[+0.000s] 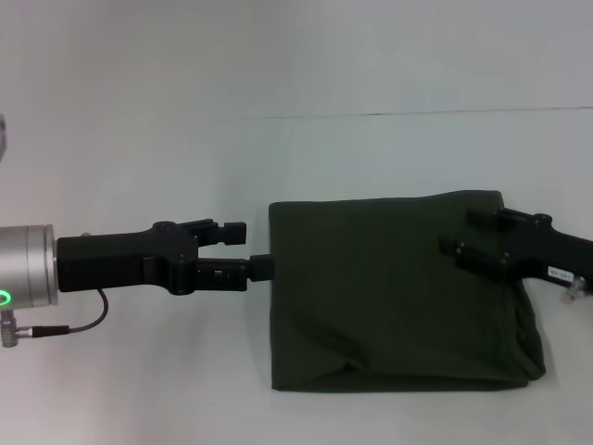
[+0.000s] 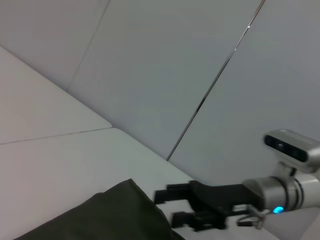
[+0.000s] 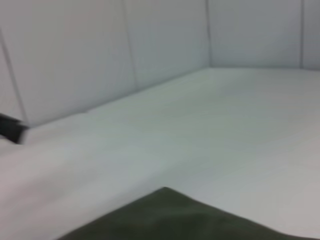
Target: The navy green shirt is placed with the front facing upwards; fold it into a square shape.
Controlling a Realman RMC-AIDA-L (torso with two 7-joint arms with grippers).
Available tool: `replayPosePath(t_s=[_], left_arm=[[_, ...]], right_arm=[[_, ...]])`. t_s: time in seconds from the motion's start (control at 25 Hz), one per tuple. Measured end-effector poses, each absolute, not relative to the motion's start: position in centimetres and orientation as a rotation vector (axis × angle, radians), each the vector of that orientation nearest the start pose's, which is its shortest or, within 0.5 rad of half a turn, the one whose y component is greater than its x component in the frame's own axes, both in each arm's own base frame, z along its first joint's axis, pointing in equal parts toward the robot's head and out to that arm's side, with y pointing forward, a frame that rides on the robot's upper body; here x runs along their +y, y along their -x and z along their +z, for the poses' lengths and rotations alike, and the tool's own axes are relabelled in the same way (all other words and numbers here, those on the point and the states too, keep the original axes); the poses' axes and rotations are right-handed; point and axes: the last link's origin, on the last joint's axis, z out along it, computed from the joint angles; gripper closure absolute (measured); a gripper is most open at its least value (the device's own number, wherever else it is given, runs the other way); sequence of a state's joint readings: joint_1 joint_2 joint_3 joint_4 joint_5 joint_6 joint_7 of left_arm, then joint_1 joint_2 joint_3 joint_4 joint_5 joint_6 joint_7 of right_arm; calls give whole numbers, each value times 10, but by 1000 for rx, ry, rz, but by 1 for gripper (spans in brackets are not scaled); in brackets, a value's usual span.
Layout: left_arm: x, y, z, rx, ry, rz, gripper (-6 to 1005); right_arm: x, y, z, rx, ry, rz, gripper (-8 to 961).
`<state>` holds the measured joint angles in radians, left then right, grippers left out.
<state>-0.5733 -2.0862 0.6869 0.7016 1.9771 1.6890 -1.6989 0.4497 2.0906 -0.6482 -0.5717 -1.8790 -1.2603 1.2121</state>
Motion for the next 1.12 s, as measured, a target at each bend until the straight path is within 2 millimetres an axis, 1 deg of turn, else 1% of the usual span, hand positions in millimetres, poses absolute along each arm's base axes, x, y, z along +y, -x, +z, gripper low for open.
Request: replayPosePath(t_s=[0.08, 0.16, 0.4, 0.52, 0.68, 0.8, 0.96, 1.12], left_arm=[[330, 231, 6, -944, 2790, -874, 31], [330, 231, 6, -947, 2789, -874, 32], [327, 235, 3, -970, 2777, -875, 32], [327, 235, 3, -972, 2769, -877, 32], [328, 236, 5, -976, 2749, -891, 32], [330, 237, 7, -977, 2735, -893, 32], [333, 238, 6, -985, 2716, -885, 33], [335, 237, 6, -988, 2707, -881, 33]], right_arm=[[347, -317, -7, 721, 2347, 534, 269], [353, -319, -10, 744, 2324, 498, 269], [353, -335, -9, 825, 2246, 430, 269], [350, -335, -3, 814, 2246, 465, 269], [334, -320, 4, 718, 2354, 580, 269], [318, -316, 1, 673, 2446, 612, 268], [301, -323, -9, 686, 2521, 566, 268], [287, -333, -12, 734, 2518, 550, 268]])
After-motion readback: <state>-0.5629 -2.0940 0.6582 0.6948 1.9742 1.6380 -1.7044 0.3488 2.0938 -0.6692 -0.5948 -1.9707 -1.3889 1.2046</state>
